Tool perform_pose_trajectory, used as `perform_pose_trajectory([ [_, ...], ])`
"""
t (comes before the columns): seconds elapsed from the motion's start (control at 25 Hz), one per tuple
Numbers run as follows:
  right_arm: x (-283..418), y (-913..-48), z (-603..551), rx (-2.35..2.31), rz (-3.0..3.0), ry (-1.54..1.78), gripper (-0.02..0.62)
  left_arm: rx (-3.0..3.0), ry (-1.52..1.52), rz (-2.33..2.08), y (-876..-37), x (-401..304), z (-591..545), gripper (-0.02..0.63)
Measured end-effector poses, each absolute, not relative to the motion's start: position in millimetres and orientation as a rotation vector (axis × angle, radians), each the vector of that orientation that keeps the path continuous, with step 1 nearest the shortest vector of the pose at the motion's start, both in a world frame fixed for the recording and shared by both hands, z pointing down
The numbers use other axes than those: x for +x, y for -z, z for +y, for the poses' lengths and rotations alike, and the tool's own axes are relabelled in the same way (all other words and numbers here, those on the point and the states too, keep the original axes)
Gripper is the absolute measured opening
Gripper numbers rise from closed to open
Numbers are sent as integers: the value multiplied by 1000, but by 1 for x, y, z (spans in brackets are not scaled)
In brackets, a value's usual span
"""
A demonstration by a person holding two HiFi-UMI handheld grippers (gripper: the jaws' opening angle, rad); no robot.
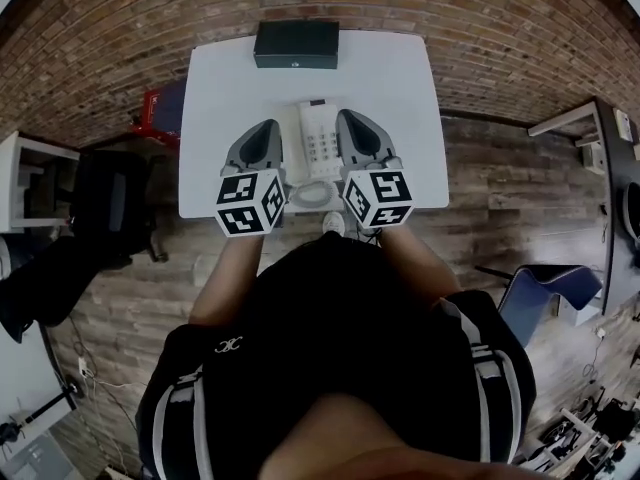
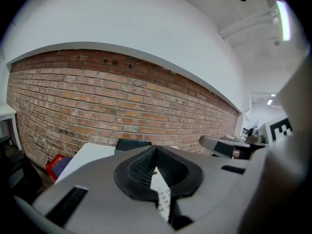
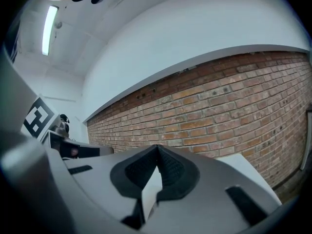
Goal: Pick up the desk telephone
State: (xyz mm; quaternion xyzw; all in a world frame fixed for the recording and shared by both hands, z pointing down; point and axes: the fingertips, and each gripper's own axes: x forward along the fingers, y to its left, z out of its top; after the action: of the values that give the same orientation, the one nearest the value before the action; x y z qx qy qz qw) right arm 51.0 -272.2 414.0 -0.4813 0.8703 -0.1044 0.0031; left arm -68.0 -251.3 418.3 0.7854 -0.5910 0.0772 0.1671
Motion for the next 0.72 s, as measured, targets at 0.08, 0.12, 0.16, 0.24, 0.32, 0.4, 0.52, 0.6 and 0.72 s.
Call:
perform_pose_trajectory([
  [0.08,51,-421,-288,-1495,2751,345,-2,2219,-228,-1690,-423,-68,-264,2],
  [0.12,50,-424,-295,-1489,2762,356,-2,2211,-230,-1695,-424,-69,-270,2],
  [0.16,49,-427,-302,-1483,2772,368,-2,2201,-231,-1700,-426,-70,-275,2],
  [0.24,45,-431,-314,-1469,2786,392,-2,2176,-231,-1706,-431,-73,-284,2],
  [0.32,39,-434,-325,-1455,2798,413,-2,2149,-239,-1704,-437,-77,-290,2],
  [0.4,32,-440,-332,-1444,2817,436,-2,2133,-258,-1692,-444,-81,-294,2],
  [0.52,26,-458,-337,-1452,2849,482,-2,2104,-283,-1650,-461,-92,-299,2],
  [0.6,24,-473,-340,-1469,2868,525,-2,2068,-293,-1603,-476,-101,-303,2],
  [0.72,26,-494,-339,-1497,2894,589,-2,2024,-329,-1556,-498,-113,-304,2],
])
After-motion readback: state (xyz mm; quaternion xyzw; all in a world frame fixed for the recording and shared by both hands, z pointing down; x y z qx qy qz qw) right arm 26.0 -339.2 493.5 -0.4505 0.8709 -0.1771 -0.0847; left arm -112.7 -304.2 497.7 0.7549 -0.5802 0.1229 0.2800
